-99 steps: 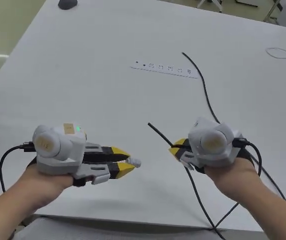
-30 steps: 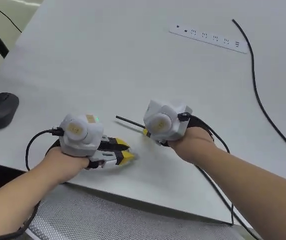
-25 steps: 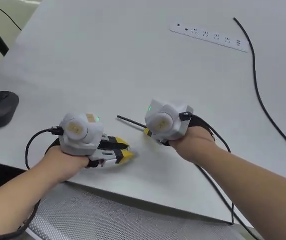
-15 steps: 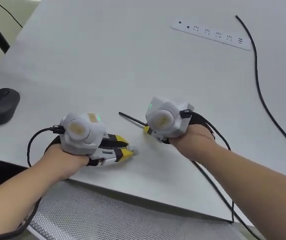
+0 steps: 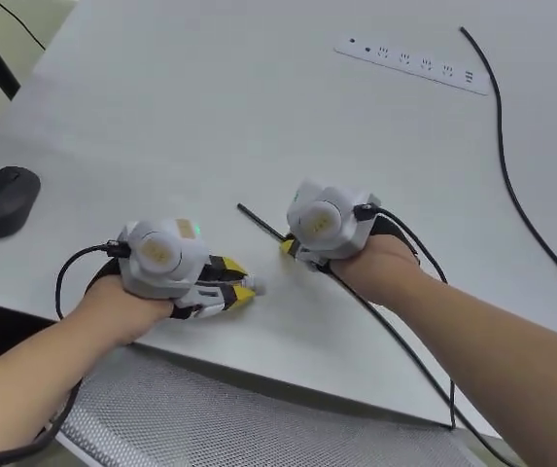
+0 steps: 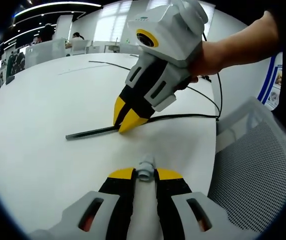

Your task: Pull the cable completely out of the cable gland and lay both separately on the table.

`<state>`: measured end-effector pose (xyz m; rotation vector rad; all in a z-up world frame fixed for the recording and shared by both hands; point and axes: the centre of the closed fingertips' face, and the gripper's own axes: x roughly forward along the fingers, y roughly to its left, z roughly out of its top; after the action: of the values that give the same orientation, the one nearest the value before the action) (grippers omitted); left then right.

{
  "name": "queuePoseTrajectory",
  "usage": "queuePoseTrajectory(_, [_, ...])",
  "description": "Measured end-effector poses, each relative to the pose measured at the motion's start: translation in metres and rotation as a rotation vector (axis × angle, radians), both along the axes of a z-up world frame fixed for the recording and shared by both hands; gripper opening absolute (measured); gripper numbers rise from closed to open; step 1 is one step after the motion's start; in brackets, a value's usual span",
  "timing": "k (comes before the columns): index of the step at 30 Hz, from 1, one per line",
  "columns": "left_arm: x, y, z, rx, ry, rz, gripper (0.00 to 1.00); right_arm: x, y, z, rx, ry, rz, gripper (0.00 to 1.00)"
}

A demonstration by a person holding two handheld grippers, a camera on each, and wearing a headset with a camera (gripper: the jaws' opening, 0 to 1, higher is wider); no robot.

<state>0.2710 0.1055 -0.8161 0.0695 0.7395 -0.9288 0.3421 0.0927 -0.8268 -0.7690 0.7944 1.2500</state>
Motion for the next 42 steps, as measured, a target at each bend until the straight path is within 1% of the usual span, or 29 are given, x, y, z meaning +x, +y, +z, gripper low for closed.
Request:
queuePoseTrajectory(6, [-0.001, 0.0, 0.0, 0.009, -0.004, -0.006, 0.16, 0.003, -0.001, 0.001, 0.013, 0.01, -0.028, 0.06])
queuePoseTrajectory(11, [-0.001, 0.0, 0.0, 0.006, 0.002, -0.001, 0.18, 0.003, -0.001, 0.001, 0.012, 0.01, -0.028, 0.07])
queuePoseTrajectory(14, [0.001, 0.0, 0.002, -0.001, -0.002, 0.006, 0.19, 0.005, -0.001, 0.001, 0.01, 0.005, -0.031, 0.09])
queuePoseTrajectory(18, [0.002, 0.001, 0.002, 0.0, -0.002, 0.013, 0.21, 0.006, -0.003, 0.002, 0.01, 0.001, -0.041, 0.13])
queuePoseTrajectory(21, [0.002, 0.001, 0.003, -0.001, -0.003, 0.016, 0.22, 0.008, -0.006, 0.004, 0.014, -0.016, -0.048, 0.19])
queuePoseTrajectory(26, [0.003, 0.001, 0.003, -0.001, -0.005, 0.019, 0.23, 0.012, -0.013, 0.014, 0.04, -0.031, -0.074, 0.24])
queuePoseTrajectory(30, [0.005, 0.001, 0.006, -0.011, -0.003, 0.034, 0.25, 0.015, -0.02, 0.024, 0.077, -0.023, -0.112, 0.29])
queuePoseTrajectory(32, [0.006, 0.002, 0.009, -0.017, -0.001, 0.043, 0.26, 0.015, -0.025, 0.031, 0.093, -0.03, -0.119, 0.31])
queuePoseTrajectory(33, [0.006, 0.002, 0.012, -0.03, 0.008, 0.056, 0.26, 0.014, -0.027, 0.035, 0.104, -0.029, -0.123, 0.33])
queuePoseTrajectory(35, [0.007, 0.001, 0.017, -0.053, 0.005, 0.068, 0.28, 0.015, -0.033, 0.037, 0.111, -0.03, -0.137, 0.36])
queuePoseTrajectory(37, [0.007, 0.001, 0.019, -0.054, 0.006, 0.071, 0.29, 0.014, -0.036, 0.04, 0.122, -0.028, -0.147, 0.39])
queuePoseTrajectory(38, [0.006, 0.0, 0.02, -0.053, 0.007, 0.072, 0.3, 0.013, -0.039, 0.043, 0.141, -0.022, -0.161, 0.42])
queuePoseTrajectory(40, [0.004, 0.001, 0.021, -0.055, 0.004, 0.072, 0.31, 0.01, -0.045, 0.049, 0.157, -0.019, -0.177, 0.45])
queuePoseTrajectory(42, [0.001, 0.001, 0.025, -0.059, 0.003, 0.073, 0.32, 0.007, -0.05, 0.054, 0.185, -0.007, -0.207, 0.47])
